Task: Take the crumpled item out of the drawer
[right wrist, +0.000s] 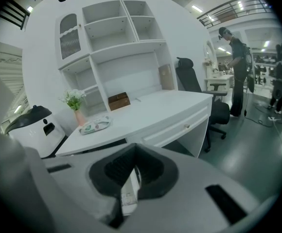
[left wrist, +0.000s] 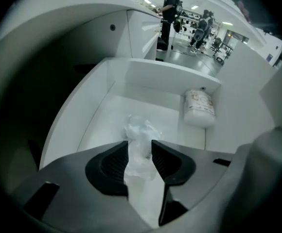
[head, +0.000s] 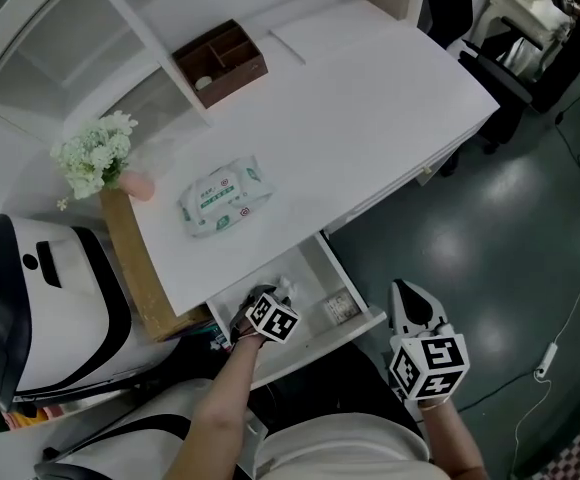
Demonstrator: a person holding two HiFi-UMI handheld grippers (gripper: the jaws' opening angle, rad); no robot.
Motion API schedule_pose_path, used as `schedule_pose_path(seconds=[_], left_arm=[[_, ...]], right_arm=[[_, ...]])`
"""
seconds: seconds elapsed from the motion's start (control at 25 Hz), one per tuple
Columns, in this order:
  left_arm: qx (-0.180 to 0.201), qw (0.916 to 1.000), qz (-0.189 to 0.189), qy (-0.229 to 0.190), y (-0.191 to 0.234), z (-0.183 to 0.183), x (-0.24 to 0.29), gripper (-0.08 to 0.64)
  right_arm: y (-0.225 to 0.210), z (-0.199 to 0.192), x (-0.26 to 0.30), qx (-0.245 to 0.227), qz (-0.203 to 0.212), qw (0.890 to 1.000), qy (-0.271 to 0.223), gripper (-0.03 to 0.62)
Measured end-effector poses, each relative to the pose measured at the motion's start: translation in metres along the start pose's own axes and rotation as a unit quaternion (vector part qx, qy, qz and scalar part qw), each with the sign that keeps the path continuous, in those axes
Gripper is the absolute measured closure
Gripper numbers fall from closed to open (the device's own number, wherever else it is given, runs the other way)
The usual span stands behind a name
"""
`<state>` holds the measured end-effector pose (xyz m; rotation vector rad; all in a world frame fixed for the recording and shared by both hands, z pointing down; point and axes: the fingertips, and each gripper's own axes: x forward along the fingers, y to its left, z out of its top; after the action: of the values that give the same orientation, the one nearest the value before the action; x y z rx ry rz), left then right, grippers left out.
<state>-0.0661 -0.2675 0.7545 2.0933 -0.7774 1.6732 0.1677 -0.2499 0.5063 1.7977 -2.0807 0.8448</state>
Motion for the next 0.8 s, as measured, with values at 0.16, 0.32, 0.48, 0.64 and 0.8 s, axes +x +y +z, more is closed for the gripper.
schedule_pose_path(seconds=[0.16, 0.32, 0.48, 0.64, 0.8], left_arm=[[0.007, 0.9998, 0.003, 0.020, 0.002, -0.005, 0.012, 0.426], [0.010, 0.9996, -0.001, 0.025, 0.001, -0.003, 0.017, 0.425], [0.009, 0.9996, -0.003, 0.028, -0.001, -0.002, 0.023, 0.425], [0.010, 0.9996, -0.009, 0.026, -0.001, -0.003, 0.026, 0.426], [0.012, 0.9993, -0.018, 0.030, -0.003, -0.003, 0.027, 0.439]], right_arm=[[-0.003, -0.005, 0.001, 0.003, -0.003, 1.000, 0.007, 0.591], [-0.006, -0.009, 0.002, 0.006, -0.005, 1.000, 0.014, 0.591], [-0.008, -0.014, 0.004, 0.007, -0.006, 1.000, 0.022, 0.591], [-0.009, -0.018, 0.005, 0.009, -0.007, 1.000, 0.030, 0.591], [-0.007, -0.019, 0.006, 0.008, -0.005, 0.999, 0.032, 0.591]])
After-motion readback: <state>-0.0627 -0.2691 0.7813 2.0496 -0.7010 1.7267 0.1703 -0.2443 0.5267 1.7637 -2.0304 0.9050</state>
